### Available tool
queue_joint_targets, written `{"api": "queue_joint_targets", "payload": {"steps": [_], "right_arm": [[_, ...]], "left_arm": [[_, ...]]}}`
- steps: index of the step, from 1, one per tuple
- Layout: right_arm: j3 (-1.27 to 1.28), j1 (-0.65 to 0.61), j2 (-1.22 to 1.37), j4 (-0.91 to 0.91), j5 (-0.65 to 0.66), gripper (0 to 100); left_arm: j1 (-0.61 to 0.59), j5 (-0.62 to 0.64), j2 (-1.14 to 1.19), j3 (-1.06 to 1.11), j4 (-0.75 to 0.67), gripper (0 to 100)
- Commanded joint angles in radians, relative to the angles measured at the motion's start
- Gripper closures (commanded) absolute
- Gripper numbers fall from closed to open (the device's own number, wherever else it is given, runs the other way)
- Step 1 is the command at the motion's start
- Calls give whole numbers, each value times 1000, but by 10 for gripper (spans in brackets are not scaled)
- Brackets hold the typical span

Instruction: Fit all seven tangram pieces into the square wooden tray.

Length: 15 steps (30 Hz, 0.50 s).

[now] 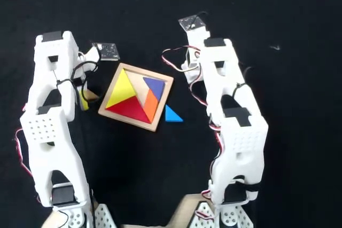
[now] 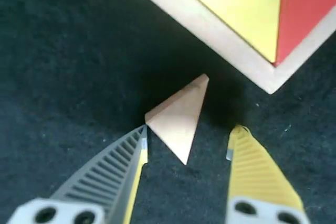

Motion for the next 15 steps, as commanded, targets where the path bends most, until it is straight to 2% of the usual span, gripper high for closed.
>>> {"api": "queue_joint_targets", "payload": {"steps": [1,11,15], "right_arm": [[-50,-12,-4,-9,9,987],[-50,-12,-4,-9,9,987],[-50,-12,-4,-9,9,987]], "left_arm": [[16,-129,17,-68,17,755],[50,-127,29,-77,-20,752],[61,-75,40,-125,-28,749]]}}
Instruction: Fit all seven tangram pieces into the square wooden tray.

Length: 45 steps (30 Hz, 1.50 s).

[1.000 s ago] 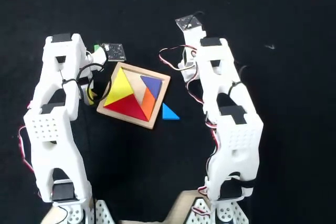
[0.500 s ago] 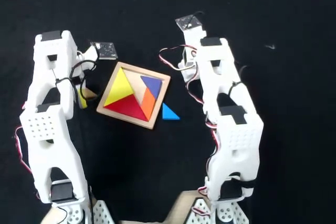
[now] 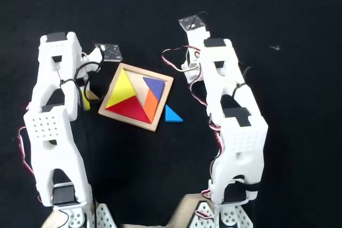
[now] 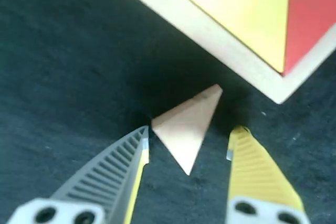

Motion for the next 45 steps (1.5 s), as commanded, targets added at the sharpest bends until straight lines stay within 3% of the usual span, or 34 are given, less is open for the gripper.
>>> {"api": "queue_joint_targets", "payload": {"steps": [1,18,25,31,37,45], "right_arm": [[-50,-12,-4,-9,9,987],[-50,-12,-4,-9,9,987],[-50,-12,-4,-9,9,987],[-50,-12,-4,-9,9,987],[-50,-12,-4,-9,9,987],[-50,-11,-8,-8,9,987]], "left_arm": [[41,-72,-9,-88,-17,749],[30,-149,-8,-47,-14,755],[31,-146,-8,-48,-14,877],[30,-141,-20,-45,-8,873],[51,-138,-20,-205,219,877],[64,84,-104,-243,213,877]]}}
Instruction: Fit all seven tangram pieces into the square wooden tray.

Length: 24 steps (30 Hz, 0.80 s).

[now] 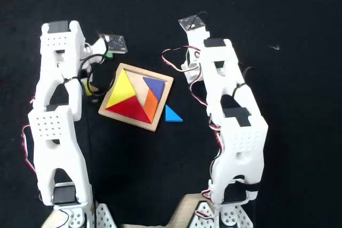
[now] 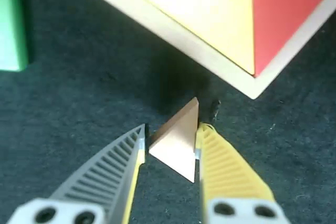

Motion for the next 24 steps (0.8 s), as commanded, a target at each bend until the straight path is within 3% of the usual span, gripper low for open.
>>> {"api": "queue_joint_targets", "payload": {"steps": [1,8,12,16,19,24], "right_arm": [[-50,-11,-8,-8,9,987],[-73,31,-47,38,3,987],[-85,129,-150,153,0,987],[-38,295,-217,175,6,987],[50,413,-226,130,3,987],[283,479,-228,-55,2,987]], "left_arm": [[31,89,-141,-16,17,877],[191,520,-499,231,15,877],[335,907,-629,392,-8,877],[478,1269,-629,509,-123,877],[512,1366,-595,588,-290,877],[499,1366,-503,595,-436,877]]}}
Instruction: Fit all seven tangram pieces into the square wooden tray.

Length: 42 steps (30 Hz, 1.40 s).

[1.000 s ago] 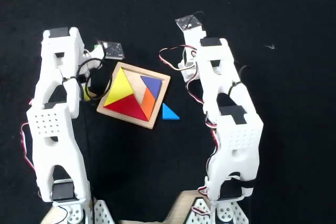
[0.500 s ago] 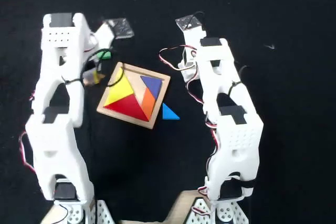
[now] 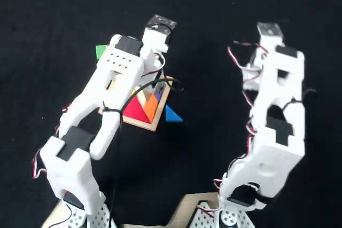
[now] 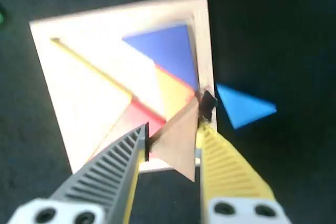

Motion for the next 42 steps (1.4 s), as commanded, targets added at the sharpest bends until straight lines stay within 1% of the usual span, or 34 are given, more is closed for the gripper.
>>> {"api": "queue_joint_targets", "payload": {"steps": [1,3,5,9,16,22,26,33,35,38,40,42], "right_arm": [[186,37,-61,-186,5,987],[240,20,-73,-249,8,987],[242,15,-90,-242,9,987],[248,2,-102,-242,9,987],[274,0,-104,-296,9,987],[275,0,-104,-299,9,987],[275,0,-104,-301,9,987],[277,-12,-104,-301,11,987],[277,-12,-104,-301,11,987],[278,-12,-104,-301,11,987],[278,-14,-104,-301,11,987],[277,-15,-104,-301,11,987]], "left_arm": [[-8,20,57,-4,-127,877],[-22,18,97,-36,-130,877],[-35,11,146,-76,-109,877],[-38,-54,249,-170,-43,877],[-62,-66,334,-317,31,877],[-85,-66,333,-292,34,863],[-79,-63,334,-260,34,769],[-91,-66,328,-285,32,766],[-133,-68,328,-331,31,766],[-202,-146,339,-414,31,766],[-216,-176,345,-420,26,766],[-213,-180,370,-427,25,766]]}}
